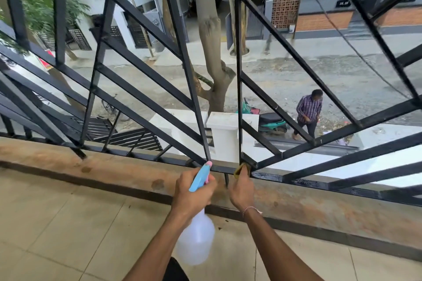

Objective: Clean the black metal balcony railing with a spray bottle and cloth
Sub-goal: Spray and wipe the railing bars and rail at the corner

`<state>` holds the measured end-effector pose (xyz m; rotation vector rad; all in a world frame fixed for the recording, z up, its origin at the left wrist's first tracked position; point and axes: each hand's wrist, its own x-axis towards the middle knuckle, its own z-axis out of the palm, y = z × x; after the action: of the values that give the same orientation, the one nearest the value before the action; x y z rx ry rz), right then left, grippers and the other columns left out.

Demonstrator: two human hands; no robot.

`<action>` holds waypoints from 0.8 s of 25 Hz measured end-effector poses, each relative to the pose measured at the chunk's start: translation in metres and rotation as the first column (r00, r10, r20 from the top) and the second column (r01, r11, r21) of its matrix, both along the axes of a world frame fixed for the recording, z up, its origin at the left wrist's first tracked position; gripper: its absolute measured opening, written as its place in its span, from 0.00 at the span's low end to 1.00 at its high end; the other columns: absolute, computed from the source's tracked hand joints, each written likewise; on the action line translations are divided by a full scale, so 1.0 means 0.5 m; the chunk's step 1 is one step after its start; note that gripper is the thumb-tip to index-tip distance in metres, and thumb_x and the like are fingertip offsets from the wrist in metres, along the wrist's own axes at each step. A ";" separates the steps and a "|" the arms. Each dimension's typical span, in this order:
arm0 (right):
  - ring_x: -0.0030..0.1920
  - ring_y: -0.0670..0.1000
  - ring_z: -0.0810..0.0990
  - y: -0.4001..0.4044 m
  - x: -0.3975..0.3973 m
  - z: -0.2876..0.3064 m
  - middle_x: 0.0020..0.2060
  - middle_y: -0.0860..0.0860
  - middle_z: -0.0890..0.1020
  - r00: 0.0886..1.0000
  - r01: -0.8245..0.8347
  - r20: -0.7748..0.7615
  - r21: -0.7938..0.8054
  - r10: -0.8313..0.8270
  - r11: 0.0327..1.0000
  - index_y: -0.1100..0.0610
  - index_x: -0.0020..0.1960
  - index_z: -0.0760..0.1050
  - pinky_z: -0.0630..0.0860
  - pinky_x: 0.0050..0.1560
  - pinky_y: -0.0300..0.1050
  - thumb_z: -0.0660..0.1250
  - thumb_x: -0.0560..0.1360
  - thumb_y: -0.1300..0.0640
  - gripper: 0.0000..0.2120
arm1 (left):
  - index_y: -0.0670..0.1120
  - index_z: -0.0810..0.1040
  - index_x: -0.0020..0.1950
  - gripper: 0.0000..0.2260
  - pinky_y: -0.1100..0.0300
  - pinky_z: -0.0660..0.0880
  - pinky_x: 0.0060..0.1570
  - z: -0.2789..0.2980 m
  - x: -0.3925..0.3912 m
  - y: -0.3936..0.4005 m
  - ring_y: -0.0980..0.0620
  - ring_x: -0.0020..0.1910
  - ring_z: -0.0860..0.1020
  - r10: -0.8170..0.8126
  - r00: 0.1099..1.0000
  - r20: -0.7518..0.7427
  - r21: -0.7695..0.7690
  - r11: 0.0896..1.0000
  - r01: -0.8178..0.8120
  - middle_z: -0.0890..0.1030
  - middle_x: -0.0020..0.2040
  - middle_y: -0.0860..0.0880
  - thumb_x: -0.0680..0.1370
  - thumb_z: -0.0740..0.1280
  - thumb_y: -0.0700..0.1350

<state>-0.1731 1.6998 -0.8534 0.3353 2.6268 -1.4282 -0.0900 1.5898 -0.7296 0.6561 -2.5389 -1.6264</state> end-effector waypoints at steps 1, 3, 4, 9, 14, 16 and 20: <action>0.49 0.60 0.81 0.004 0.007 -0.001 0.47 0.57 0.82 1.000 0.010 0.013 -0.030 -0.010 0.999 0.58 0.62 0.71 0.77 0.47 0.51 0.63 0.77 0.67 0.14 | 0.49 0.80 0.48 0.04 0.50 0.86 0.43 -0.015 -0.003 -0.002 0.47 0.44 0.81 -0.014 0.999 0.034 0.017 1.000 0.013 0.78 0.43 0.45 0.77 0.74 0.45; 0.41 0.55 0.79 0.017 0.024 -0.010 0.41 0.54 0.82 0.997 0.056 0.068 -0.210 -0.042 0.976 0.56 0.51 0.77 0.78 0.41 0.51 0.59 0.77 0.69 0.13 | 0.49 0.79 0.53 0.08 0.51 0.85 0.43 -0.044 -0.002 -0.002 0.47 0.47 0.82 -0.040 0.988 0.146 0.078 0.997 0.029 0.80 0.48 0.43 0.76 0.74 0.44; 0.37 0.52 0.77 0.026 0.034 -0.014 0.38 0.53 0.81 0.993 0.089 0.102 -0.277 -0.063 0.957 0.55 0.50 0.79 0.75 0.37 0.47 0.56 0.78 0.70 0.16 | 0.49 0.78 0.54 0.09 0.51 0.85 0.43 -0.057 0.001 -0.001 0.46 0.48 0.82 -0.045 0.979 0.200 0.104 0.994 0.025 0.80 0.50 0.42 0.76 0.74 0.44; 0.42 0.53 0.79 0.053 0.050 -0.030 0.41 0.55 0.82 0.982 0.156 0.159 -0.349 -0.106 0.924 0.57 0.53 0.82 0.80 0.45 0.55 0.54 0.82 0.64 0.17 | 0.48 0.77 0.55 0.19 0.51 0.85 0.38 -0.139 -0.004 0.006 0.45 0.44 0.83 -0.003 0.936 0.351 0.080 0.996 -0.027 0.83 0.51 0.39 0.67 0.74 0.50; 0.45 0.53 0.83 0.056 0.061 0.008 0.44 0.52 0.86 0.969 0.184 0.242 -0.575 -0.049 0.797 0.55 0.52 0.82 0.84 0.43 0.53 0.64 0.81 0.61 0.08 | 0.46 0.77 0.46 0.08 0.59 0.77 0.28 -0.156 -0.018 0.010 0.50 0.36 0.78 0.033 0.946 0.323 0.014 0.999 -0.039 0.81 0.44 0.44 0.72 0.74 0.44; 0.47 0.54 0.85 0.055 0.059 0.001 0.44 0.51 0.87 0.972 0.149 0.234 -0.564 -0.015 0.812 0.53 0.54 0.82 0.84 0.46 0.55 0.71 0.78 0.57 0.05 | 0.47 0.77 0.47 0.07 0.58 0.77 0.31 -0.165 -0.028 -0.002 0.52 0.37 0.78 0.008 0.945 0.328 0.059 0.998 -0.029 0.79 0.42 0.46 0.74 0.74 0.43; 0.45 0.49 0.84 0.036 0.049 0.020 0.45 0.46 0.86 0.991 0.082 -0.066 -0.368 -0.114 0.926 0.50 0.53 0.84 0.81 0.50 0.41 0.68 0.79 0.62 0.10 | 0.50 0.73 0.54 0.12 0.58 0.79 0.37 -0.174 -0.039 -0.004 0.51 0.43 0.78 -0.025 0.938 0.347 0.123 0.992 -0.019 0.79 0.49 0.44 0.76 0.73 0.45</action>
<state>-0.1485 1.7177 -0.8437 0.3714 2.3615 -1.9620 -0.1094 1.5878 -0.8164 1.0386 -2.6812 -1.8254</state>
